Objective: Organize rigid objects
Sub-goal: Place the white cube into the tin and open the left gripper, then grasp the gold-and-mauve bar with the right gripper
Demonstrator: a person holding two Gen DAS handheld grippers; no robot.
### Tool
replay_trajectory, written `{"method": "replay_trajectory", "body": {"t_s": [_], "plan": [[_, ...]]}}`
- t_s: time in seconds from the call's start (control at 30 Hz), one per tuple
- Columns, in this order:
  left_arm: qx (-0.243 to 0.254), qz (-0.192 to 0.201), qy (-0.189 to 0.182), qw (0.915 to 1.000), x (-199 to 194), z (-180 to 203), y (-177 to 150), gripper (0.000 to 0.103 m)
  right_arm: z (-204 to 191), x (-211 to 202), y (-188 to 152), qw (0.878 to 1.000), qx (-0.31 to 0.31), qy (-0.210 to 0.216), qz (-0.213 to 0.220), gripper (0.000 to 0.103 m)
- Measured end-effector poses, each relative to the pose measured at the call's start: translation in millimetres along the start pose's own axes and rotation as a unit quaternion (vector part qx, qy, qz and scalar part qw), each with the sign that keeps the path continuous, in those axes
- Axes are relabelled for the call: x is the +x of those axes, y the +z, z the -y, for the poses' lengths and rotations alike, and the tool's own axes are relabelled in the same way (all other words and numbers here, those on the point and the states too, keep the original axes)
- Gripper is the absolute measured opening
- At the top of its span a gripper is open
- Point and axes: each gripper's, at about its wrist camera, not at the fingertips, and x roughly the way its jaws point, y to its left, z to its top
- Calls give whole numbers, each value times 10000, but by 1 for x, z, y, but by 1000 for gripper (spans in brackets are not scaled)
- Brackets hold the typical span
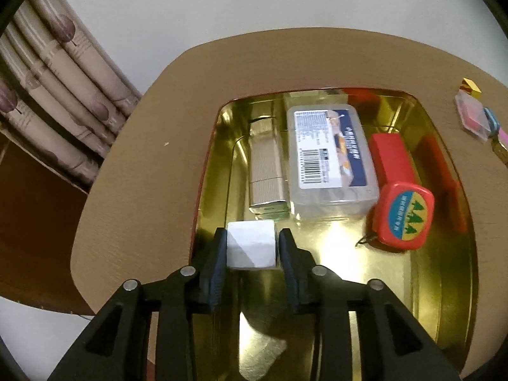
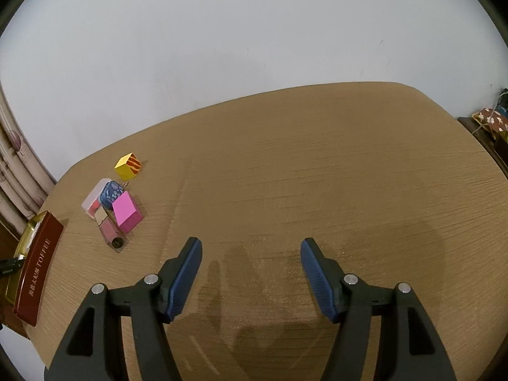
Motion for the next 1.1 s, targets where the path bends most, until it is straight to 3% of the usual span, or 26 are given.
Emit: {"method": "replay_trajectory", "body": {"t_s": [0.13, 0.23, 0.37, 0.47, 0.53, 0.7, 0.8, 1.1], "plan": [[-75, 259, 24, 9996, -22, 0, -10, 47, 0, 3, 1, 10000, -19, -9, -34, 66], [-345, 560, -127, 9978, -52, -1, -24, 49, 0, 4, 0, 10000, -33, -22, -59, 66], [-663, 885, -1011, 9887, -98, 6, -56, 53, -4, 8, 1, 9998, -132, 19, -126, 66], [-707, 969, -1620, 9795, -121, 22, -83, 57, -15, 10, 0, 9978, -453, 426, -222, 66], [-684, 975, -1854, 9754, -130, 34, -100, 66, -33, 8, 0, 9932, -912, 673, -273, 66], [-277, 712, -2179, 9730, -136, 84, -136, 70, -100, 4, 4, 9659, -2107, 1417, -507, 66], [-159, 687, -2297, 9707, -136, 98, -146, 71, -129, 19, 17, 9506, -2432, 1741, -832, 66], [160, 665, -2300, 9708, -131, 112, -154, 76, -177, 48, 26, 9212, -3181, 1799, -1337, 56]]}}
